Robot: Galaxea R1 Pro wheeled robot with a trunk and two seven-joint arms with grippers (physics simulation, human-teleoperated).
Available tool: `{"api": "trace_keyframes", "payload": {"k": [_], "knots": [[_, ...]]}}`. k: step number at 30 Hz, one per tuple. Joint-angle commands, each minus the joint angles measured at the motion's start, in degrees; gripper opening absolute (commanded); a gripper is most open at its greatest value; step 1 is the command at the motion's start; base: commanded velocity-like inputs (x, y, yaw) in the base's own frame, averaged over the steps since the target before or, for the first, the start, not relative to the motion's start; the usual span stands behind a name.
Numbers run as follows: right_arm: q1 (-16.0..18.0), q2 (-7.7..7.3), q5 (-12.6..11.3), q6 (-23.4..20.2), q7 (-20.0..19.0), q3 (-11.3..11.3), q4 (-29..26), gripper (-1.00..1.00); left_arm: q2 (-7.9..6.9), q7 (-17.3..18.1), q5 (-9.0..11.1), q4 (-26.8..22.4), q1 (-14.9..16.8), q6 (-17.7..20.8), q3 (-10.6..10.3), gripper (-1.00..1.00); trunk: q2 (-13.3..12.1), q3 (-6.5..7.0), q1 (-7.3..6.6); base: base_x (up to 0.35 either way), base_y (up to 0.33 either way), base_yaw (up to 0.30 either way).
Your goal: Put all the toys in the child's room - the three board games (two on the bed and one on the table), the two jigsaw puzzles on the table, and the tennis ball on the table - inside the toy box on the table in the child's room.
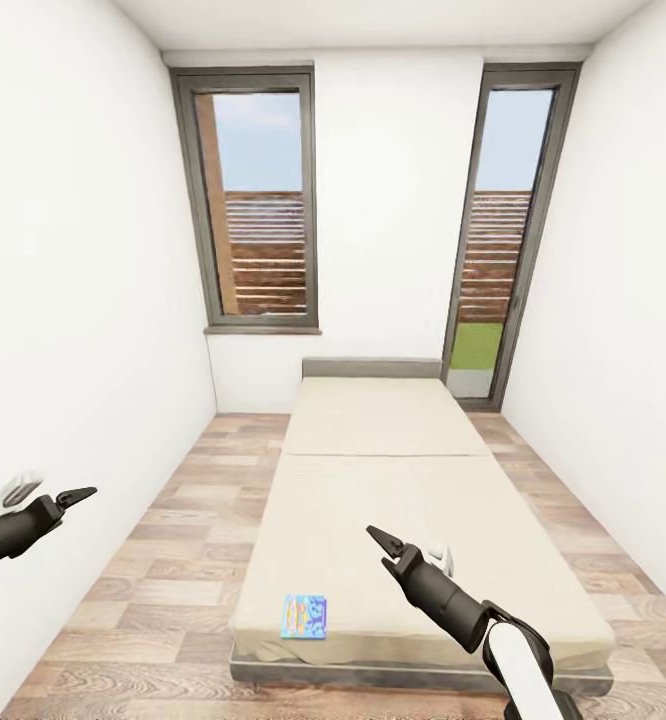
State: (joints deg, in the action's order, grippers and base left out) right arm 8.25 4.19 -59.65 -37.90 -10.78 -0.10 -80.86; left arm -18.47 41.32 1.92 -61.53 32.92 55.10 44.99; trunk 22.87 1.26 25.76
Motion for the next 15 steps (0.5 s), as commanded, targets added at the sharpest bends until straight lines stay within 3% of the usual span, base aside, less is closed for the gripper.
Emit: {"api": "trace_keyframes", "payload": {"k": [1,15], "knots": [[0.0,0.01,0.0,-0.2,-0.1,-0.1,0.0,1.00,0.01,0.1,0.2,0.0,0.0,0.4,0.1,1.00,0.1,-0.12,0.02,0.000,0.000,0.000],[0.0,0.03,0.2,0.0,-0.2,-0.1,1.5,1.00,0.26,0.1,0.2,0.0,0.0,0.4,-0.1,1.00,5.3,-3.77,2.87,0.000,0.000,0.000]]}}
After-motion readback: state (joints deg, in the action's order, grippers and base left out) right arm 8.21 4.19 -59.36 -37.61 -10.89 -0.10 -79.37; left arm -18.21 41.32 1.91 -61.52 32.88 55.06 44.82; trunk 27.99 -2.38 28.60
